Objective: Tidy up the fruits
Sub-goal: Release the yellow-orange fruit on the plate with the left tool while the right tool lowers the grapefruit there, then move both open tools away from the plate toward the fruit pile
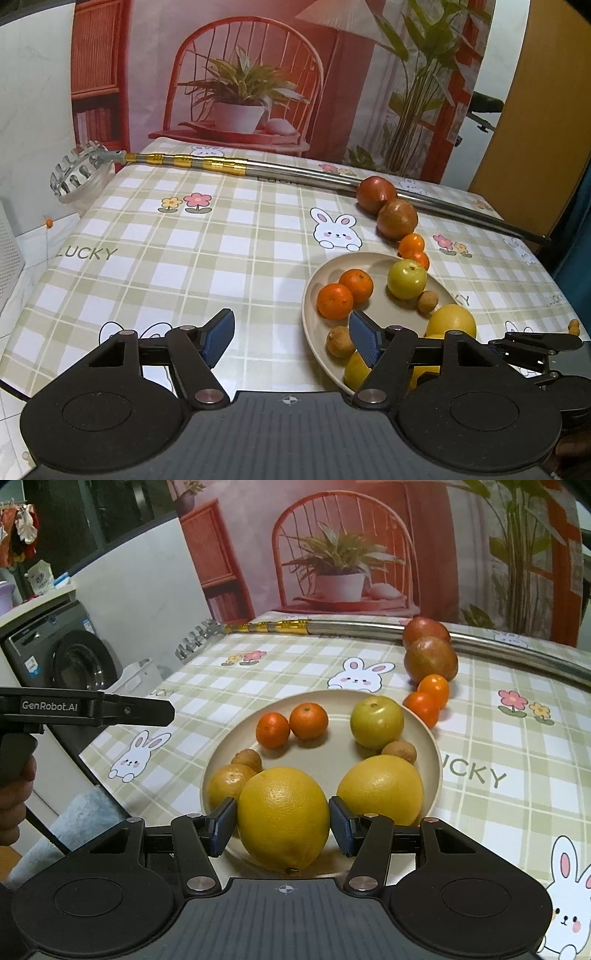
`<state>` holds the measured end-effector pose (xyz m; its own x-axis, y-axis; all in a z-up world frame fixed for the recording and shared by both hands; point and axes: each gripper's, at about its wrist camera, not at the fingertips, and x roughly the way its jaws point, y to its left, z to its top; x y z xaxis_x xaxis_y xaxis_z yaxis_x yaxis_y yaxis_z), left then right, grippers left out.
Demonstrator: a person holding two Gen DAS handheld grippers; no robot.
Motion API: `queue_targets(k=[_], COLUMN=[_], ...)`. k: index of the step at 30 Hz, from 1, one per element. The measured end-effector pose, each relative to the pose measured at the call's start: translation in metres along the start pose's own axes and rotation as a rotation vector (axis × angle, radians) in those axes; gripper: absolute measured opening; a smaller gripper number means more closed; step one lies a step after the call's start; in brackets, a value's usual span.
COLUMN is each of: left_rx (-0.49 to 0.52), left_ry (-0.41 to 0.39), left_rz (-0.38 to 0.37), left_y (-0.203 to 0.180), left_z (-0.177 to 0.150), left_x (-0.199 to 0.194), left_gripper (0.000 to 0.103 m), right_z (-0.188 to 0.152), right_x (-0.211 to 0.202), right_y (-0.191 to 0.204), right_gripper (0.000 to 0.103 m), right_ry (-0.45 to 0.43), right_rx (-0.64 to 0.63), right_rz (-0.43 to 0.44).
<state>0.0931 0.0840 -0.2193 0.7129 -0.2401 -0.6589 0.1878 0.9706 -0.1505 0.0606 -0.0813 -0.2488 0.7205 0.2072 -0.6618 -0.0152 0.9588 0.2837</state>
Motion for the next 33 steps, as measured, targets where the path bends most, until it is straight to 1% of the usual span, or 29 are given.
queue_targets(k=[4,7,21,27,30,33], left_rx=[0.003,0.005,0.028,0.029,0.028,0.027], left_ry=[0.007,0.01,0.024,0.018,0.017,0.018], left_rz=[0.005,0.008,0.013,0.015,0.017,0.012], left_y=[-0.001,-0.001,-0.005,-0.006,-0.006,-0.006], left_z=[0.0,0.0,-0.001,-0.001,-0.002,-0.002], left_x=[0.001,0.002,0.003,0.001,0.001,0.001], left_gripper=[0.071,0.071,0.071,0.071,0.071,0.071], right_z=[-0.002,-0.003,-0.004,-0.003,-0.001,0.003], right_x=[0.005,0.005,0.004,-0.002,-0.008,-0.014], right_y=[0.0,-0.002,-0.004,-0.001,-0.001,0.0], right_gripper=[0.05,0.049,0.049,0.051,0.05,0.05], right_ry=[0.012,0.004,-0.001,-0.036,-0.071,-0.102], right_rx=[0.0,0.011,0.021,0.01,0.007,-0.008], right_rz=[0.002,0.007,0.016,0.024,0.04,0.031])
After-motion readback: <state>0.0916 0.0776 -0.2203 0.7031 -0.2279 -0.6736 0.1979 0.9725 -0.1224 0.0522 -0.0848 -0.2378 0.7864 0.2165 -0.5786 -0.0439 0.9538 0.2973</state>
